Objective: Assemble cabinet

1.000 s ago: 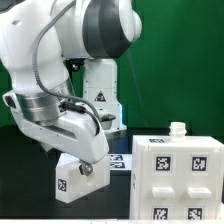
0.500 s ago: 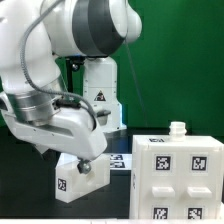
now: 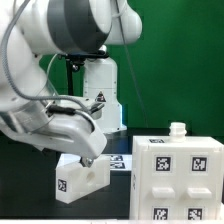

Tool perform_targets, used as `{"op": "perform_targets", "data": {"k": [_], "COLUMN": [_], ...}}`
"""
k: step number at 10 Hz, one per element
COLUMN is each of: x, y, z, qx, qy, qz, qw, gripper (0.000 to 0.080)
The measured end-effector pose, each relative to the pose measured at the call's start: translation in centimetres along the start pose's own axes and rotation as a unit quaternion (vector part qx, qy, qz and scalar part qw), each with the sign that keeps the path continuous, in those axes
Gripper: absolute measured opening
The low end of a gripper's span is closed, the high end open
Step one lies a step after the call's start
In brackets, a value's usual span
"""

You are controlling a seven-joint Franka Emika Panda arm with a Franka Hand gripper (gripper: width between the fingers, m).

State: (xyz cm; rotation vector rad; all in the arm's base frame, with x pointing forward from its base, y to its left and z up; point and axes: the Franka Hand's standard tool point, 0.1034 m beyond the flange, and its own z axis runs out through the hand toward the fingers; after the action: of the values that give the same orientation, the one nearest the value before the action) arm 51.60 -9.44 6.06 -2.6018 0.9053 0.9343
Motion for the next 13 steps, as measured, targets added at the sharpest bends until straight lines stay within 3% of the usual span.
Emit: {"op": "perform_targets", "data": {"k": [3,6,8,9,10,11,12,13], "x": [0.8,0.8,0.4,1.1,0.6,0.1,1.5,1.4], "y": [-1.4,-1.3,-0.4,-0.3,0.0,0.4,0.1,0.0], "z": [-0.6,-0.5,0.2,0.0,-0.4,-0.8,-0.7,-0.6], "qx": [-0.001,-0.001,0.0,0.0,-0.003,-0.014,-0.017,-0.014], "qy": [0.014,0.013,-0.039,-0.044,-0.078,-0.139,-0.128,-0.126], "qz": [-0.078,-0.075,-0.06,-0.058,-0.057,-0.051,-0.054,-0.046], "qw": [0.997,0.997,0.997,0.997,0.995,0.989,0.99,0.991], "gripper": [0.0797,0.0797,0.0797,0.0797,0.0797,0.0797,0.0797,0.0797]}}
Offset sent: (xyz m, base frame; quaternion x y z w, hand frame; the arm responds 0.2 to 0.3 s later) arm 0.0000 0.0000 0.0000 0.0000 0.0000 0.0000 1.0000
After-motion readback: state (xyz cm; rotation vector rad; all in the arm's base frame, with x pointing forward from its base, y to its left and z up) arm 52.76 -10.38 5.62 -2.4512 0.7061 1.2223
